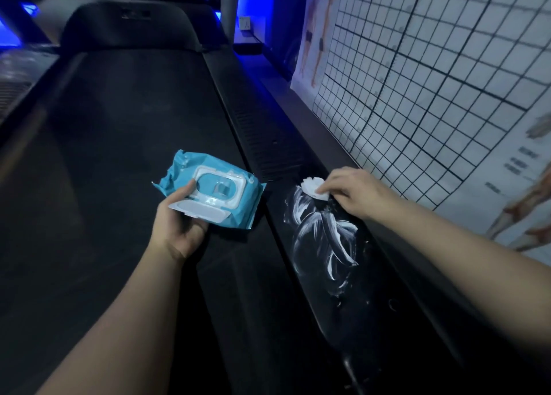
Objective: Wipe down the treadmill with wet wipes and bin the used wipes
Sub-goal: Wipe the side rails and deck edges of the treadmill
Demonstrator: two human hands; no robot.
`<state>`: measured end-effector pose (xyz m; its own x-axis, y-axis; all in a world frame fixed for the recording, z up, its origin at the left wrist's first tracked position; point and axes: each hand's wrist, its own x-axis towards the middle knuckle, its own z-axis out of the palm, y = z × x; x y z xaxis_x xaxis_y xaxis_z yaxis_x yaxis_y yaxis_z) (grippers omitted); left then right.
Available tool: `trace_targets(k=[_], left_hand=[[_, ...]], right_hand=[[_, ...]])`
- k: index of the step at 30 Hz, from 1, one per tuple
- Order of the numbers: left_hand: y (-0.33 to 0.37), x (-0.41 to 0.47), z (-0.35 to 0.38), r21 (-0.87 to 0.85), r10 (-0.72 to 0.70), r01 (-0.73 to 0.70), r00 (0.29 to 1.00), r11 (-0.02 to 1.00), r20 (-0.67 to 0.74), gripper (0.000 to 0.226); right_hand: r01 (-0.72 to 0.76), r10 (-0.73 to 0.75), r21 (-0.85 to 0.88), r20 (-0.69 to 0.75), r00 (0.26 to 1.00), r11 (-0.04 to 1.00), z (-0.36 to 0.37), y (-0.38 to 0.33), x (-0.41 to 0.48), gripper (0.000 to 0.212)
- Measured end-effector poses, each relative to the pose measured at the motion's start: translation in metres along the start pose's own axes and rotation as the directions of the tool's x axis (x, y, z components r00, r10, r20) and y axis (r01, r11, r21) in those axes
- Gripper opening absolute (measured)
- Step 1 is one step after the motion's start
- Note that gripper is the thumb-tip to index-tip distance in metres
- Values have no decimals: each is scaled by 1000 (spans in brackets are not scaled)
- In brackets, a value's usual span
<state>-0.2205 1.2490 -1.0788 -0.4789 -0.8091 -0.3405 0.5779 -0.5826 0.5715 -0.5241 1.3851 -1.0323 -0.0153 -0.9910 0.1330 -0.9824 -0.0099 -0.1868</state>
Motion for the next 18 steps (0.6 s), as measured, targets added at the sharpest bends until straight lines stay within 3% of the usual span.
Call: trace_targets(k=[5, 8, 10, 12, 15, 18], left_hand=[[2, 3, -4, -23, 4, -4, 1000, 1000, 17, 25], [1, 6, -7, -21, -6, 7, 1000, 1000, 26, 27], [2, 6, -6, -34, -13, 14, 999, 999, 31, 27], [3, 7, -6, -31, -21, 22, 999, 999, 29, 27], [3, 5, -3, -34, -24, 24, 1000, 999, 15, 27], [5, 3, -2, -36, -32, 33, 999, 999, 14, 26]], right_hand=[[-29, 56, -141, 191, 980, 990, -27, -16, -2, 23], [-89, 102, -55, 326, 940, 994, -42, -20, -3, 17], [-138, 107, 115, 244, 964, 984, -50, -15, -1, 15], [-197, 189, 270, 54, 980, 943, -54, -6, 7, 13], [-271, 291, 197, -81, 953, 942, -37, 6, 22, 12], [-214, 217, 70, -36, 976, 974, -9, 3, 24, 17]])
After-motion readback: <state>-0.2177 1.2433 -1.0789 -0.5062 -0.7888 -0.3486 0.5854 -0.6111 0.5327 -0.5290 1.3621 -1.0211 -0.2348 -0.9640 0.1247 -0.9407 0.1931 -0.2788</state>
